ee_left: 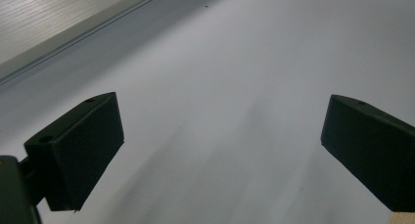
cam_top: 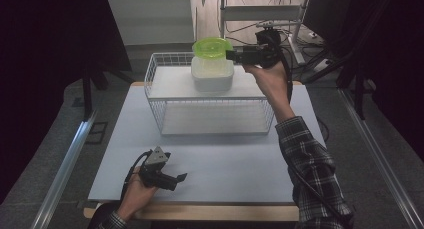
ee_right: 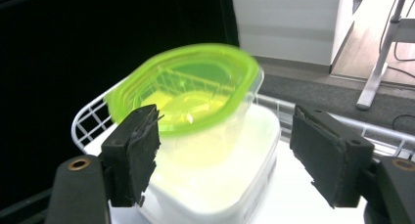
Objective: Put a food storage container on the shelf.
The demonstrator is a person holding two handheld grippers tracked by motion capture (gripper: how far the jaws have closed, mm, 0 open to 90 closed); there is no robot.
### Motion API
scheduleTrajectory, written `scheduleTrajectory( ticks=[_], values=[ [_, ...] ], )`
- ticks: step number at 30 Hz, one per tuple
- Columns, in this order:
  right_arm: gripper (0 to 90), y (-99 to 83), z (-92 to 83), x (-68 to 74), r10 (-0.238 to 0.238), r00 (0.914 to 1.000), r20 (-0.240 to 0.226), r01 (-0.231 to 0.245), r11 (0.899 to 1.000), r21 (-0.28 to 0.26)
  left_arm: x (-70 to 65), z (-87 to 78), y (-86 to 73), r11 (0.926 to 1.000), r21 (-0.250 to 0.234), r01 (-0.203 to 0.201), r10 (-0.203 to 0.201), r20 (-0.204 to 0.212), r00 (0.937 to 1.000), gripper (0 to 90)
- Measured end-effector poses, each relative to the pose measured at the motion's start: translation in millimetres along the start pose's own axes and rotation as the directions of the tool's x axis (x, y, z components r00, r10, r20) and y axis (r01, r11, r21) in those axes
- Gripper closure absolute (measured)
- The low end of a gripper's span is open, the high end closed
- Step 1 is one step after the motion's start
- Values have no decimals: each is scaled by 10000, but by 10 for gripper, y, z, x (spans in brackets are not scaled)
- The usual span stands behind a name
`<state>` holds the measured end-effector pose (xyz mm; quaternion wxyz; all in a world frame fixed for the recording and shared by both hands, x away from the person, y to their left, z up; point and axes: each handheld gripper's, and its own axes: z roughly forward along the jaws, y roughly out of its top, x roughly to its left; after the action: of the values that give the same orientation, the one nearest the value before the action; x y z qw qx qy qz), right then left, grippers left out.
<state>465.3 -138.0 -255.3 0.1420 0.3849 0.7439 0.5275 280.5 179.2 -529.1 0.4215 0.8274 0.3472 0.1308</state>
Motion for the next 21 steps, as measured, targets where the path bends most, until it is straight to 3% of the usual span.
scheduleTrajectory(
  ticks=[11,21],
  values=[
    [232,-213,-95,32,-203,9992,-346,210,9996,189,4,1,1,10000,79,-8,8,21,10000,20],
    [192,-354,-125,69,-342,9990,-287,351,9989,302,4,1,-4,10000,29,-53,53,-5,10000,18]
  ],
)
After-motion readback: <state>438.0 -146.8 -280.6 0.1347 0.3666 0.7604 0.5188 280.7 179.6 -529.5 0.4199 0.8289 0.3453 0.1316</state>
